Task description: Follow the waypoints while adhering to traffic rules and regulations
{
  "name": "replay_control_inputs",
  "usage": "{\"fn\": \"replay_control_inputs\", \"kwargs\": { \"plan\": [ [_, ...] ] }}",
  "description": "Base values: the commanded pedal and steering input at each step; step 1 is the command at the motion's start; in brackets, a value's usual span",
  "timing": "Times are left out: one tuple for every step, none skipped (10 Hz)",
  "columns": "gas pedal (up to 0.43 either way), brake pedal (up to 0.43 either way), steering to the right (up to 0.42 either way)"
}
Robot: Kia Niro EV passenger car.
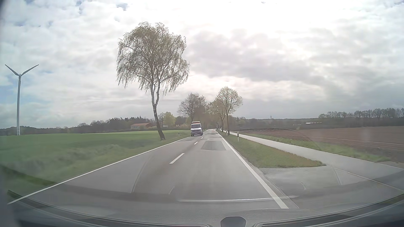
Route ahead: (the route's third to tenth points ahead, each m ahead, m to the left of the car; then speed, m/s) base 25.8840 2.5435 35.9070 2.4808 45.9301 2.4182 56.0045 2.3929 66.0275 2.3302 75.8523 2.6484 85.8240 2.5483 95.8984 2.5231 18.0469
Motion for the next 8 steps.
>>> {"fn": "replay_control_inputs", "kwargs": {
  "plan": [
    [0.138,0.000,0.000],
    [0.138,0.000,0.000],
    [0.138,0.000,0.000],
    [0.138,0.000,0.000],
    [0.138,0.000,0.000],
    [0.138,0.000,0.000],
    [0.150,0.000,-0.001],
    [0.150,0.000,-0.002]
  ]
}}
